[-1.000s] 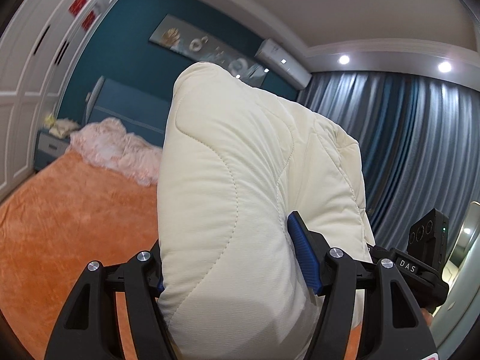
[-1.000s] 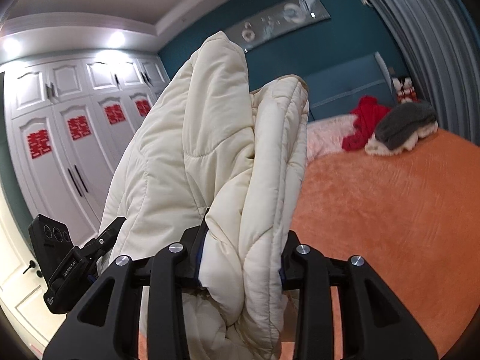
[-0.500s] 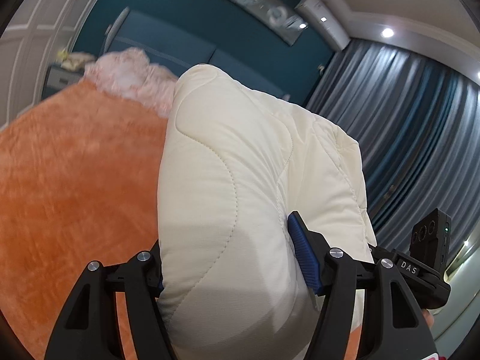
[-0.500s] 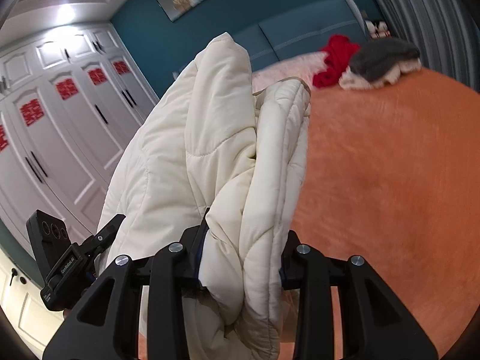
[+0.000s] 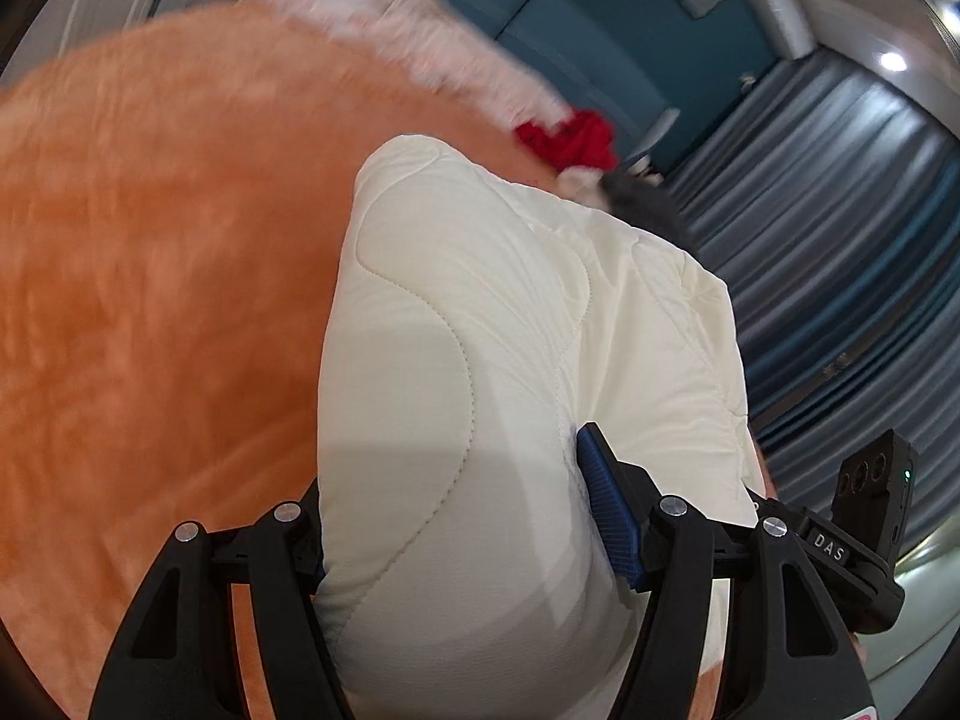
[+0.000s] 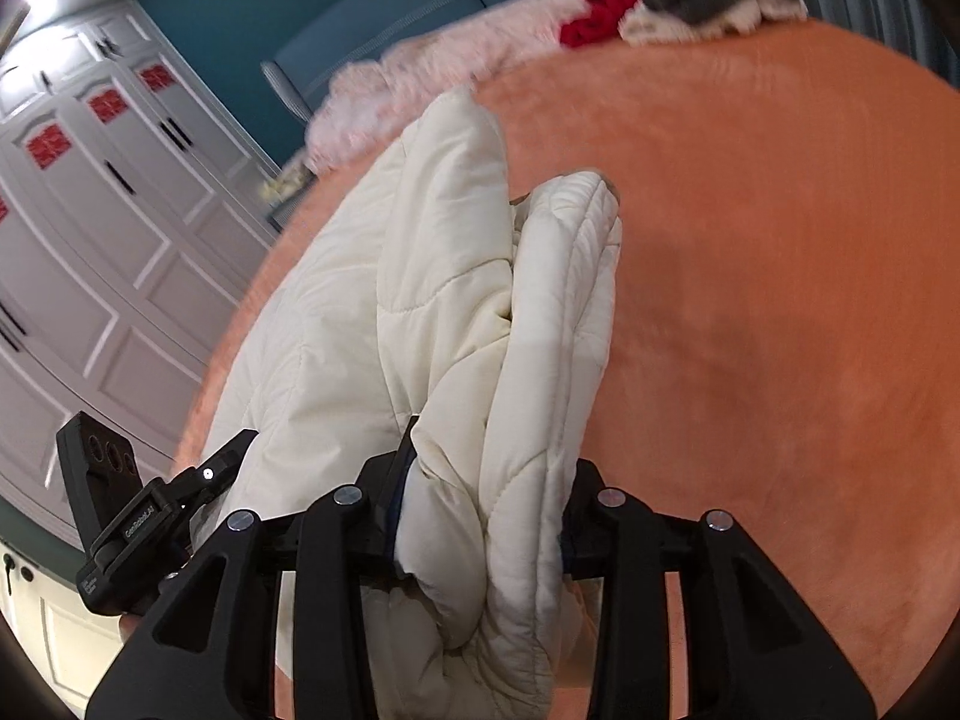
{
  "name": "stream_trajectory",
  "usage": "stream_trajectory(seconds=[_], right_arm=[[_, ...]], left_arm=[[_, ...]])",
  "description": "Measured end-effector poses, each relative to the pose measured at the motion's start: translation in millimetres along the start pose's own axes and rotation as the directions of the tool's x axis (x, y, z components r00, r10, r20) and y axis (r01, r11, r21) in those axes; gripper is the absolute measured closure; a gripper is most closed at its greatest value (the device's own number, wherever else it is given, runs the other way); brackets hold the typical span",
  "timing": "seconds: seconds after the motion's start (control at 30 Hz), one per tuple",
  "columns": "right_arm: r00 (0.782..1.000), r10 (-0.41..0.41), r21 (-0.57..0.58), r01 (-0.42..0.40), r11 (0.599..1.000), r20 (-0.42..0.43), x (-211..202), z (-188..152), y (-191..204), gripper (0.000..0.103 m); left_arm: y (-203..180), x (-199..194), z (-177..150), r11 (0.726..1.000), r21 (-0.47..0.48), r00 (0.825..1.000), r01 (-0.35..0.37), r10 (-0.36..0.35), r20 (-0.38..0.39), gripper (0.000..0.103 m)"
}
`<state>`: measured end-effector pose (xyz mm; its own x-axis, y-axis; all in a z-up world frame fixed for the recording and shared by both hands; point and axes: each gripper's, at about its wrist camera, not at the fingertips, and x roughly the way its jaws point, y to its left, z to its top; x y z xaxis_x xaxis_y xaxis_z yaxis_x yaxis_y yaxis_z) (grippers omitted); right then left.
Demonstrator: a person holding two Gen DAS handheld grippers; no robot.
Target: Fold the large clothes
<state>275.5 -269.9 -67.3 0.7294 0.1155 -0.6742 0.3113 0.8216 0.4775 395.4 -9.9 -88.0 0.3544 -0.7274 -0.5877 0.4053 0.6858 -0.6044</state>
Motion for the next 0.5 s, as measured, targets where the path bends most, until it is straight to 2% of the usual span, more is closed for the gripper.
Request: stream_trajectory(seconds=[0.07, 0.13, 0.17, 0.27, 0.4, 0.47, 0.5], right_arm=[[0.999, -0.015, 0.03, 0.016, 0.999, -0.035, 16, -11, -10, 0.056], [1.0, 0.005, 0.052, -0.004, 0.999, -0.019, 16, -17, -16, 0.046], [1.0, 0.006, 0.061, -0.005, 0.998, -0.014, 13, -19, -20, 0.041], [1.0, -0.002, 0.056, 0.003, 0.998, -0.016, -6, -18, -25, 0.04], [0.998, -0.061, 0.006, 0.061, 0.998, 0.028, -48, -14, -24, 0.04], [0.991, -0.099, -0.079, 0.106, 0.991, 0.095, -71, -13, -9, 0.04], [0.987, -0.109, -0.117, 0.122, 0.986, 0.117, -77, -12, 0, 0.044]], left_arm=[[20, 12, -10, 0.998, -0.065, 0.999, -0.007, 0.004, -0.04, 0.034], [35, 8, -16, 0.993, -0.118, 0.999, 0.018, -0.021, -0.026, 0.027], [40, 5, -17, 0.989, -0.145, 0.999, 0.034, -0.038, -0.027, 0.027], [56, -15, -15, 0.967, -0.24, 0.995, 0.085, -0.094, -0.026, 0.029], [57, -67, -9, 0.979, -0.202, 0.999, -0.031, 0.035, 0.015, 0.031], [49, -94, -2, 0.974, -0.168, 0.984, -0.151, 0.165, 0.074, 0.031], [41, -104, 3, 0.965, -0.146, 0.966, -0.218, 0.235, 0.109, 0.031]])
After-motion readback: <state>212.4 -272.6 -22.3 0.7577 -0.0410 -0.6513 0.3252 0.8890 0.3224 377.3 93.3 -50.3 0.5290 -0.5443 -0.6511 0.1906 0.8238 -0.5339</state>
